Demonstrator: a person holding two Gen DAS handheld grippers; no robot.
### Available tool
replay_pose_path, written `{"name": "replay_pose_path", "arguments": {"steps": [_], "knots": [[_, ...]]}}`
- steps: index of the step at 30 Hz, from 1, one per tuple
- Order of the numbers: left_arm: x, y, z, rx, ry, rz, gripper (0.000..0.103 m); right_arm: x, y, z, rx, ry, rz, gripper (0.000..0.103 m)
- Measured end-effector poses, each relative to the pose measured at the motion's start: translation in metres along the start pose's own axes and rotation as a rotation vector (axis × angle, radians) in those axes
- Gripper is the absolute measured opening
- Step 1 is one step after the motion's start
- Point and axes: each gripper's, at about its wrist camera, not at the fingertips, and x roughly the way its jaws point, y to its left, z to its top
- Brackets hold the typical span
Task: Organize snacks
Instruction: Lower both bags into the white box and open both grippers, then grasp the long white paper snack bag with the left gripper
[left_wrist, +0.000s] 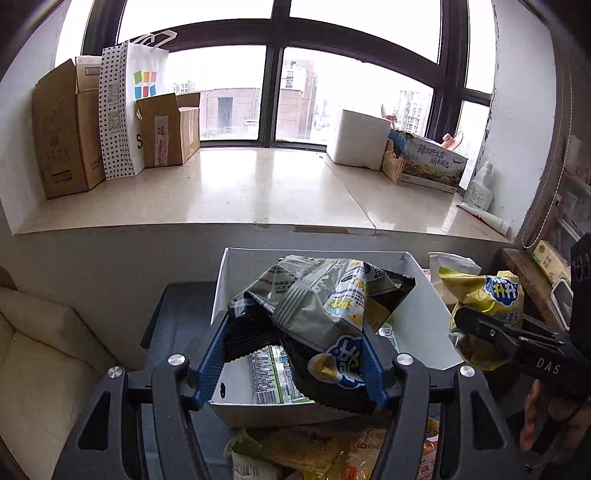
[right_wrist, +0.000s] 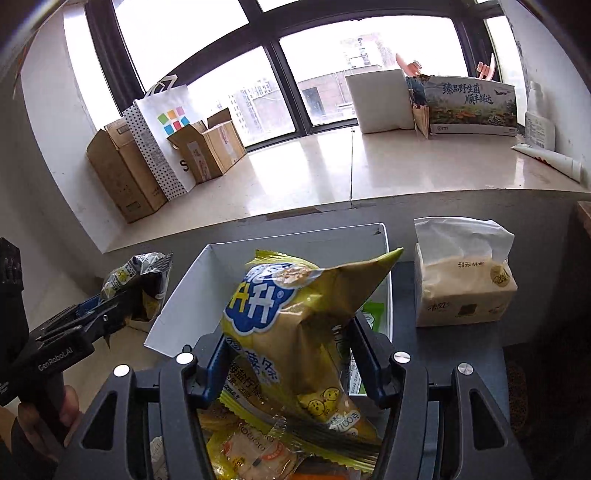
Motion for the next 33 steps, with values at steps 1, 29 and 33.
{"name": "replay_pose_path", "arguments": {"steps": [1, 29, 33], "knots": [[0.007, 0.001, -0.001, -0.001, 0.016, -0.01, 0.079, 0.009, 0.0, 0.002, -0.014, 0.022, -0.014, 0.067], [-0.114, 0.002, -0.087, 0.099, -0.065, -0.085, 0.103, -0.118, 0.023, -0.078, -0.069, -0.133, 0.167, 0.103], [-0.135, 0.01, -0.128, 0.09, -0.047, -0.088, 0.103, -0.144, 0.025, -0.119, -0.083, -0.16, 0.177, 0.103]]}}
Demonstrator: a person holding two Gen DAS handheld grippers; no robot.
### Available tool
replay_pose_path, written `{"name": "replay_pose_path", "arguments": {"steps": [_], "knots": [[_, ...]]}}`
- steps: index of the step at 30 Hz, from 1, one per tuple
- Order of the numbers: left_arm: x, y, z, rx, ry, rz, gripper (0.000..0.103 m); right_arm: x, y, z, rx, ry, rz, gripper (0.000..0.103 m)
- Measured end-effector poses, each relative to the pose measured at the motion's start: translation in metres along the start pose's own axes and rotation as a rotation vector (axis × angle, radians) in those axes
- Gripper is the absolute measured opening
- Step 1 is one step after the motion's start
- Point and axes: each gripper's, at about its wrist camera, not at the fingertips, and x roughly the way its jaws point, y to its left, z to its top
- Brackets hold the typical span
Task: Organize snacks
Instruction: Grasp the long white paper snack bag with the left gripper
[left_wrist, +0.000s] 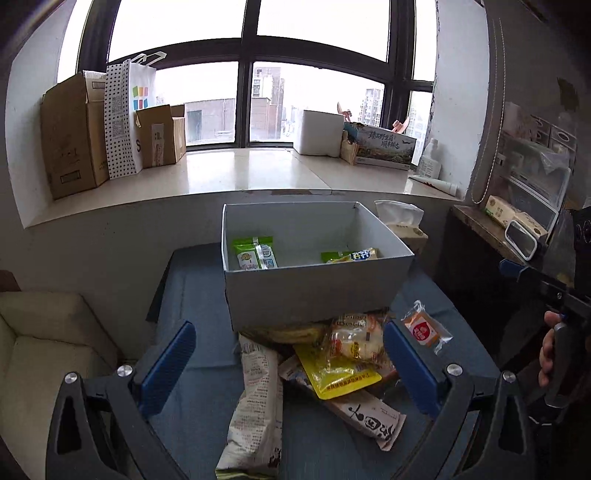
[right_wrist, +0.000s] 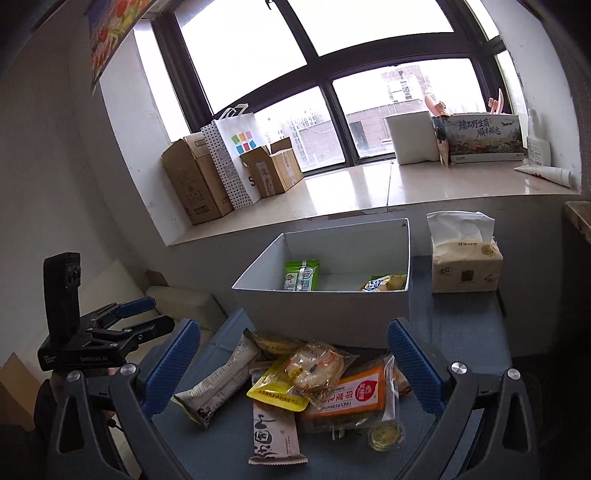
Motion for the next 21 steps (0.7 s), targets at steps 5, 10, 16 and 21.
{"name": "replay_pose_path", "arguments": {"steps": [5, 10, 16, 21], "knots": [[-0.012, 0.007, -0.05, -0.026, 0.062, 0.016, 0.103, -0.022, 0.007, -0.048, 0.048, -0.006, 0.025, 0.103], [0.004, 0.016, -0.077, -0.052, 0.144, 0.015, 0.103, -0.027, 0.015, -0.079, 0.068, 0.027, 0.026, 0.103], [0.062, 0.025, -0.085, -0.036, 0.268, 0.015, 0.103, -0.021, 0.021, -0.091, 0.041, 0.083, 0.026, 0.103], [0.113, 0.029, -0.09, 0.012, 0.356, 0.054, 0.103, -0.018, 0.025, -0.097, 0.018, 0.106, -0.001, 0.103]]}}
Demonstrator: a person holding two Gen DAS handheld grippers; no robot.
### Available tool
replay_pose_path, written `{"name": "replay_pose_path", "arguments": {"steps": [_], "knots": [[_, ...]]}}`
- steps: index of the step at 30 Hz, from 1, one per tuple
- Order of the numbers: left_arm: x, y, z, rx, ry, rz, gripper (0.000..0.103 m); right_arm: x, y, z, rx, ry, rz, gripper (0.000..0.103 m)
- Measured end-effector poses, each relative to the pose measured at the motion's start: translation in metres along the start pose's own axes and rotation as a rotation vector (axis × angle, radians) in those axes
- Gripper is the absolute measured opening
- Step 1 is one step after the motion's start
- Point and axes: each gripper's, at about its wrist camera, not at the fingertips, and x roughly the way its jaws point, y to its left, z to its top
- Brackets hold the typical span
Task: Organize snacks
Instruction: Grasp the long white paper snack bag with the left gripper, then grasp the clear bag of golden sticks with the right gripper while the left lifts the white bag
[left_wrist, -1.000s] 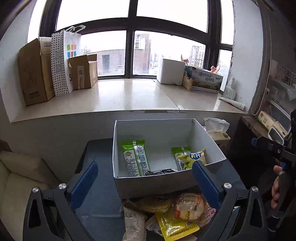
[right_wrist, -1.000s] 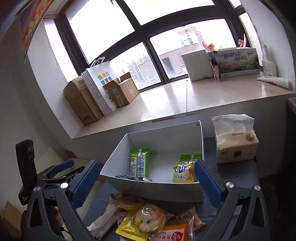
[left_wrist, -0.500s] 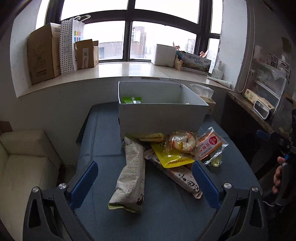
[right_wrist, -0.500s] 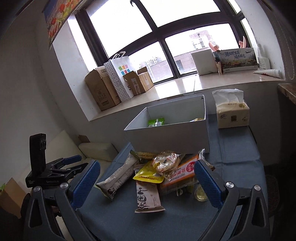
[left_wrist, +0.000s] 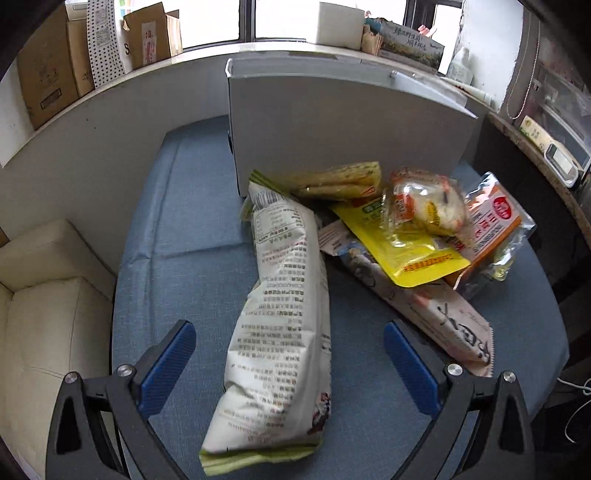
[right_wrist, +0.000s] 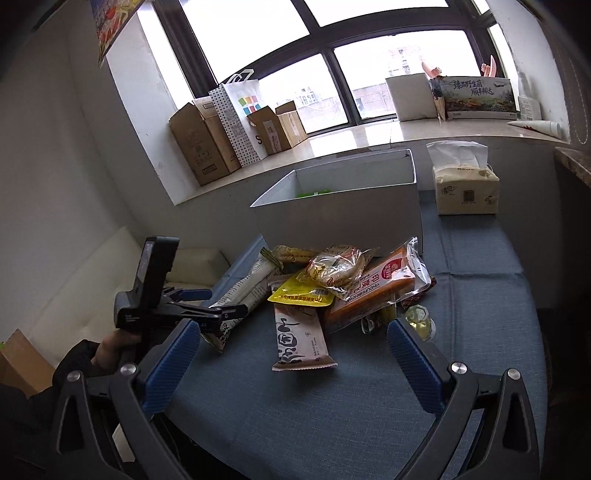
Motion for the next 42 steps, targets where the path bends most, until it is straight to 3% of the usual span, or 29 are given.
{"name": "replay_pose_path", "arguments": {"steps": [2, 3, 4, 5, 10, 19, 28, 30, 36, 40, 41, 42], "knots": [[0.012, 0.001, 0.003, 0.009, 0.015, 0.034, 0.102, 0.002, 0.0, -0.002, -0.006, 0.021, -0.003, 0.103], [0.015, 0.002, 0.003, 0.011, 0.016, 0.041, 0.089, 0.004, 0.001, -0.003, -0.01, 0.028, -0.007, 0.103], [0.017, 0.003, 0.003, 0.009, 0.023, 0.043, 0.064, 0.004, 0.001, -0.004, -0.013, 0.034, -0.01, 0.103], [0.019, 0.004, 0.003, -0.004, 0.037, 0.022, 0.056, 0.005, 0.002, -0.006, -0.017, 0.04, -0.013, 0.103], [0.015, 0.002, 0.001, -0.002, 0.048, 0.044, 0.044, 0.012, 0.001, -0.01, -0.018, 0.065, -0.013, 0.103], [-0.042, 0.02, -0.026, -0.092, -0.046, 0.017, 0.043, 0.034, 0.012, -0.007, -0.104, 0.091, -0.028, 0.103], [-0.105, 0.04, -0.059, -0.196, -0.158, 0.0, 0.043, 0.109, 0.05, 0.038, -0.43, 0.031, -0.105, 0.103], [-0.11, 0.041, -0.063, -0.21, -0.169, 0.023, 0.043, 0.135, 0.056, 0.052, -0.481, 0.066, -0.124, 0.103], [-0.123, 0.045, -0.07, -0.237, -0.196, -0.008, 0.043, 0.219, 0.068, 0.066, -0.645, 0.214, -0.211, 0.103], [-0.127, 0.047, -0.073, -0.243, -0.201, -0.017, 0.043, 0.258, 0.065, 0.069, -0.664, 0.298, -0.255, 0.103], [-0.127, 0.048, -0.073, -0.245, -0.2, -0.017, 0.043, 0.266, 0.062, 0.068, -0.651, 0.331, -0.251, 0.1], [-0.127, 0.048, -0.073, -0.248, -0.202, -0.02, 0.043, 0.272, 0.06, 0.067, -0.643, 0.355, -0.248, 0.087]]}}
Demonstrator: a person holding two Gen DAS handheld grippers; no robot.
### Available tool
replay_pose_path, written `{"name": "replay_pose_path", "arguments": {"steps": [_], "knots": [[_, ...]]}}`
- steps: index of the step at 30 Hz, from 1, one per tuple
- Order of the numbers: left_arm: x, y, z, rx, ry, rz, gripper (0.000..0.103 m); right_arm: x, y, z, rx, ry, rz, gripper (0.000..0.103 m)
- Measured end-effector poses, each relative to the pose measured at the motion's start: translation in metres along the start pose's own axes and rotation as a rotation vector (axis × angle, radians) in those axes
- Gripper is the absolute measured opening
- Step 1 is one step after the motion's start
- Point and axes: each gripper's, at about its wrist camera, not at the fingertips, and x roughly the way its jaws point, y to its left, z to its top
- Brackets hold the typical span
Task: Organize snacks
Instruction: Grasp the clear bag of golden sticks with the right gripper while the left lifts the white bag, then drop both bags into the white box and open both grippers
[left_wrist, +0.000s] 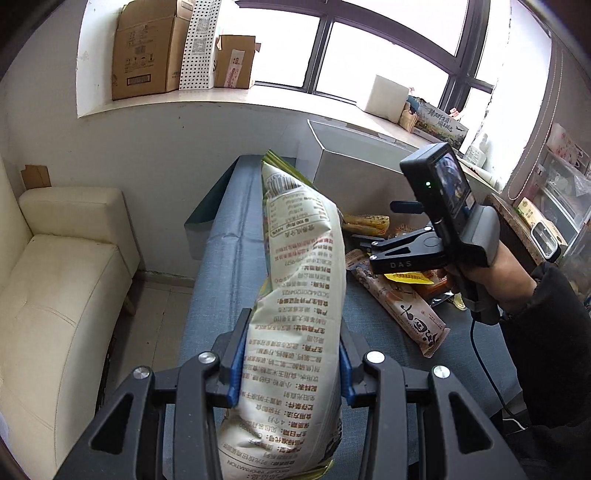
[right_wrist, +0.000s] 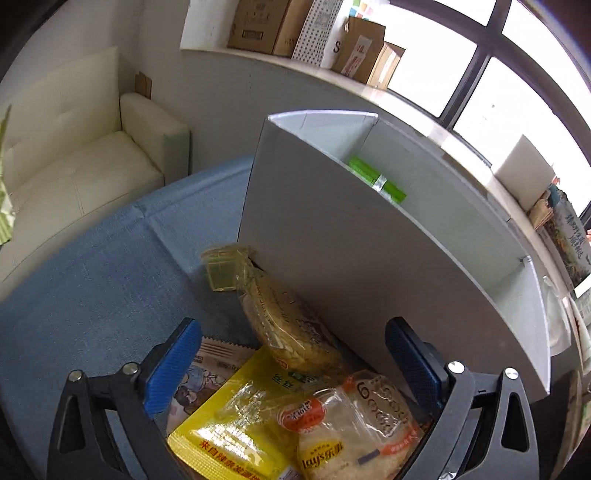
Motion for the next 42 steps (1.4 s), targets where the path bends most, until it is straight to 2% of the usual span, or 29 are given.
{"name": "replay_pose_path", "arguments": {"steps": [1, 2, 3, 7, 10, 11, 16, 22, 25, 29, 31, 33, 35, 39, 42], "knots": [[0.0, 0.001, 0.0, -0.003, -0.003, -0.002, 0.043, 0.006, 0.001, 0.0, -0.005, 0.019, -0.004, 0.073], [-0.001, 0.001, 0.0, -0.004, -0.004, -0.001, 0.043, 0.01, 0.002, 0.0, -0.011, 0.035, -0.025, 0.039], [-0.001, 0.002, 0.0, -0.003, -0.006, -0.001, 0.043, 0.013, 0.003, -0.001, -0.017, 0.041, -0.048, 0.037], [-0.005, 0.002, 0.001, -0.009, -0.004, -0.019, 0.043, 0.006, 0.0, -0.003, 0.007, 0.012, -0.016, 0.031], [-0.011, -0.004, 0.004, 0.018, -0.031, -0.014, 0.043, -0.012, -0.005, -0.006, 0.024, -0.039, 0.017, 0.024], [-0.012, -0.007, 0.005, 0.023, -0.032, -0.016, 0.043, -0.021, -0.007, -0.007, 0.029, -0.065, 0.034, 0.019], [-0.013, -0.019, 0.014, 0.038, -0.05, -0.043, 0.043, -0.073, -0.029, -0.015, 0.147, -0.215, 0.129, 0.017], [-0.006, -0.047, 0.04, 0.068, -0.078, -0.121, 0.043, -0.138, -0.075, -0.059, 0.427, -0.406, 0.252, 0.017], [0.003, -0.064, 0.061, 0.077, -0.09, -0.154, 0.043, -0.161, -0.099, -0.081, 0.515, -0.465, 0.22, 0.017], [0.02, -0.092, 0.097, 0.094, -0.112, -0.174, 0.043, -0.175, -0.132, -0.098, 0.604, -0.492, 0.2, 0.017], [0.032, -0.102, 0.118, 0.101, -0.119, -0.165, 0.043, -0.177, -0.147, -0.097, 0.624, -0.492, 0.166, 0.017], [0.045, -0.11, 0.14, 0.108, -0.119, -0.152, 0.043, -0.179, -0.162, -0.096, 0.645, -0.499, 0.167, 0.017], [0.059, -0.118, 0.162, 0.117, -0.122, -0.131, 0.043, -0.175, -0.176, -0.087, 0.654, -0.492, 0.141, 0.017], [0.086, -0.128, 0.201, 0.132, -0.128, -0.121, 0.043, -0.156, -0.205, -0.07, 0.7, -0.469, 0.171, 0.017], [0.107, -0.128, 0.225, 0.12, -0.123, -0.122, 0.044, -0.14, -0.218, -0.054, 0.698, -0.446, 0.156, 0.017]]}}
